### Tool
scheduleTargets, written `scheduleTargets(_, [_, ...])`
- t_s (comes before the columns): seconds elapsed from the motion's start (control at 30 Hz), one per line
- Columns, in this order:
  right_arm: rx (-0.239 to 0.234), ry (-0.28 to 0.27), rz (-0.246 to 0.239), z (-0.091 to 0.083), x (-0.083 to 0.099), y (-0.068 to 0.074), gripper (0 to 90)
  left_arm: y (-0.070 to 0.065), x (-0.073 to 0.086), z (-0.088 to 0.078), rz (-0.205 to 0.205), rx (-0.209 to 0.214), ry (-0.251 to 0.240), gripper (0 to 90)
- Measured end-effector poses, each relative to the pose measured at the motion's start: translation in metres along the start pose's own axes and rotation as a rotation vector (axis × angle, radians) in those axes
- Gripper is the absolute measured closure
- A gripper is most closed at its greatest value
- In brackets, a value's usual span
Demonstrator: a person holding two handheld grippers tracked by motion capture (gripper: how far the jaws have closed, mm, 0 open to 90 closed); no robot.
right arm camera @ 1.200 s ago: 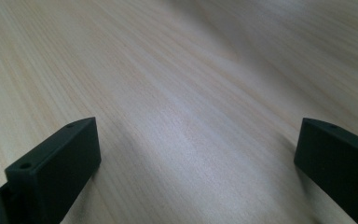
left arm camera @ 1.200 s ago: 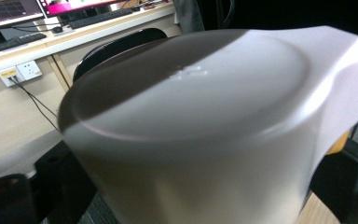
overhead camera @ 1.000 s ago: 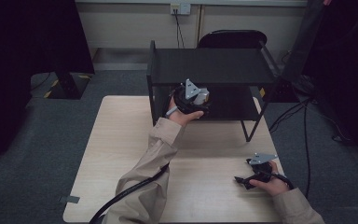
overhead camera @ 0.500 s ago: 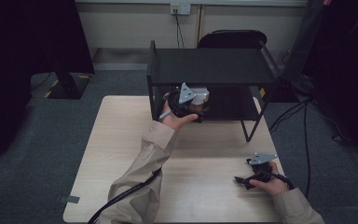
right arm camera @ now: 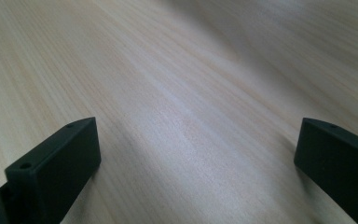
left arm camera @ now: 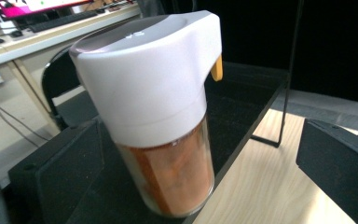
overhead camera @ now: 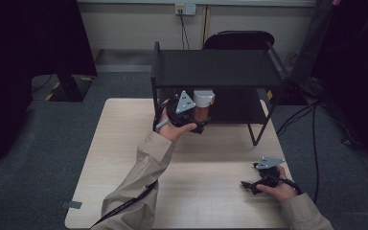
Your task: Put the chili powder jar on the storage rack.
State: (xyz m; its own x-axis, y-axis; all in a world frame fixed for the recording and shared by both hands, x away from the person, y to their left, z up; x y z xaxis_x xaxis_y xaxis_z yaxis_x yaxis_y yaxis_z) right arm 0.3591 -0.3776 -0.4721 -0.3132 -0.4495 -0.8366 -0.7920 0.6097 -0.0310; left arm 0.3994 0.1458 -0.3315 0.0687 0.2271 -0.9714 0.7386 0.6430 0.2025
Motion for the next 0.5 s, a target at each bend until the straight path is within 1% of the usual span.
scheduleTargets(0.03, [0.000, -0.001, 0.000, 0.000, 0.000, 0.000, 0.0, -0.001, 0.001, -0.002, -0.001, 0.009, -0.007, 0.0])
scheduleTargets(0.1, [0.000, -0.001, 0.000, 0.000, 0.000, 0.000, 0.0, -0.003, 0.001, -0.006, 0.008, 0.014, -0.005, 0.0])
scheduleTargets(0.17, [0.000, -0.001, 0.000, 0.000, 0.000, 0.000, 0.0, -0.005, 0.003, -0.011, 0.009, 0.030, -0.008, 0.0])
scheduleTargets(0.27, [0.001, -0.001, 0.001, 0.000, 0.000, 0.000, 0.0, -0.006, 0.007, -0.018, -0.003, 0.055, -0.012, 0.0])
scheduleTargets(0.3, [0.001, -0.001, 0.001, 0.000, 0.000, 0.000, 0.0, -0.006, 0.008, -0.020, -0.003, 0.058, -0.007, 0.0])
scheduleTargets(0.37, [0.001, -0.002, 0.001, 0.000, 0.001, 0.000, 0.0, -0.006, 0.013, -0.025, -0.024, 0.068, -0.005, 0.0])
scheduleTargets(0.43, [0.001, -0.002, 0.001, 0.000, 0.000, 0.000, 0.0, -0.006, 0.017, -0.029, -0.030, 0.074, 0.011, 0.0])
scheduleTargets(0.5, [0.001, -0.003, 0.001, 0.000, 0.001, 0.000, 0.0, -0.004, 0.022, -0.033, -0.050, 0.087, 0.024, 0.0])
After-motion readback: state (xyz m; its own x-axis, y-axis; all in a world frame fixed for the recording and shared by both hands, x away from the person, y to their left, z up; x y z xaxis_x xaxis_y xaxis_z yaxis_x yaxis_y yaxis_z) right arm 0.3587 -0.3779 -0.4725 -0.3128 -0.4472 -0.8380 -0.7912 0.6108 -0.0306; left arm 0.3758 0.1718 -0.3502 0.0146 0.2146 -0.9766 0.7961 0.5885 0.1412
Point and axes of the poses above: each handheld gripper's, and its own axes: z roughly forward along the jaws, x roughly out of its underside, y roughly to its left, the point moved 1 cm from there along z, roughly forward along the jaws, and after that the axes turned 9 degrees about -y, right-handed, at the moved point
